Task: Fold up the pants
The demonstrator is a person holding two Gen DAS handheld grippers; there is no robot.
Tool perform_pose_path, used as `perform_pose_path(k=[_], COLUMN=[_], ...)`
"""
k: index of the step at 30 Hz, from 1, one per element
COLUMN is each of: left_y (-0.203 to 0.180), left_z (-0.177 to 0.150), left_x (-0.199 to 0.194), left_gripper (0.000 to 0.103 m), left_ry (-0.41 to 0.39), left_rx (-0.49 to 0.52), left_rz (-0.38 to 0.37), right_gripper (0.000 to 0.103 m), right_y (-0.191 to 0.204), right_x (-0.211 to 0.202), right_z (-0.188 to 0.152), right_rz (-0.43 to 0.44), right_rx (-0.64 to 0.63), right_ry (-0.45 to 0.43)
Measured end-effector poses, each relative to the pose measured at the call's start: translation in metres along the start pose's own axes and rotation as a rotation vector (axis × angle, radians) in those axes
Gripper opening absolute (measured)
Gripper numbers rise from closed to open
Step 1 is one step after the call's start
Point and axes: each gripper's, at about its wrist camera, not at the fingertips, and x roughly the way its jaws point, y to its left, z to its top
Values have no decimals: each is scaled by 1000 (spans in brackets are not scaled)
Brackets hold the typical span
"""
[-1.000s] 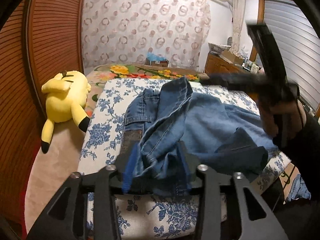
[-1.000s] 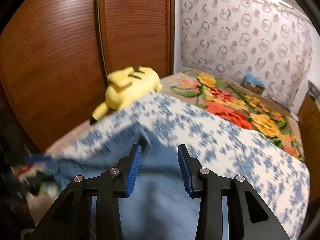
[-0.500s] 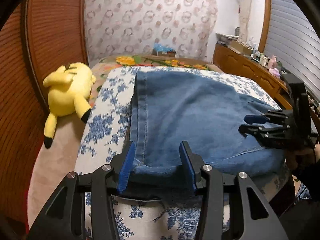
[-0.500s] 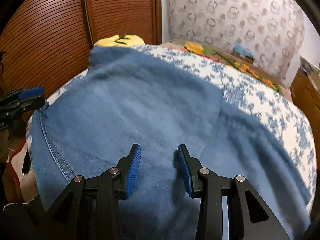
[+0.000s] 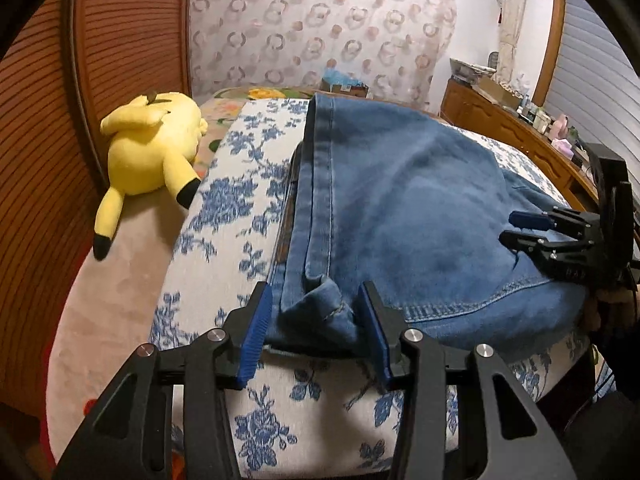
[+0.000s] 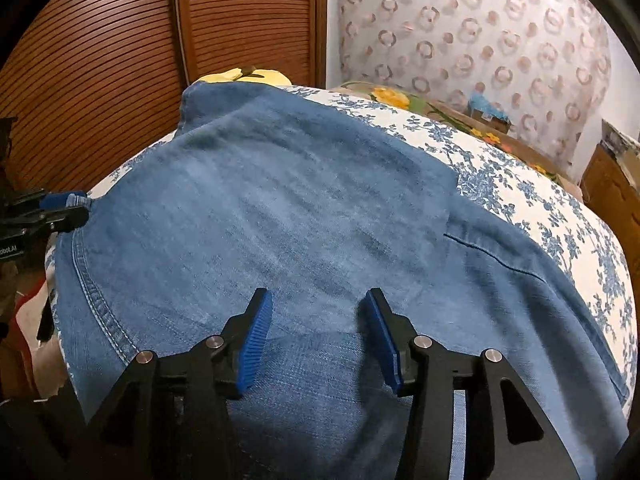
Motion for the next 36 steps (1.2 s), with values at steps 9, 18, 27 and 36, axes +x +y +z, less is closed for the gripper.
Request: perform_pose_path(k=[9, 18, 27, 36], left_y=[1, -1, -22, -64], left_z=[-3, -4, 8, 24], left_x=[3, 4, -18, -27], left_gripper=[47, 47, 47, 47], left_ry=[6, 7, -58, -103], left_rx=[1, 9, 40, 95], left_rz=[9, 23, 24, -26], right_gripper=[51, 51, 39, 8], right_y=[-1, 2, -7, 0], right_x=[-1, -38, -61, -77], right_z=[0, -21, -64, -74], right_rz=[1, 80, 117, 144], right_rx=[-2, 31, 88, 82], right_ry=[-3, -19, 18, -13])
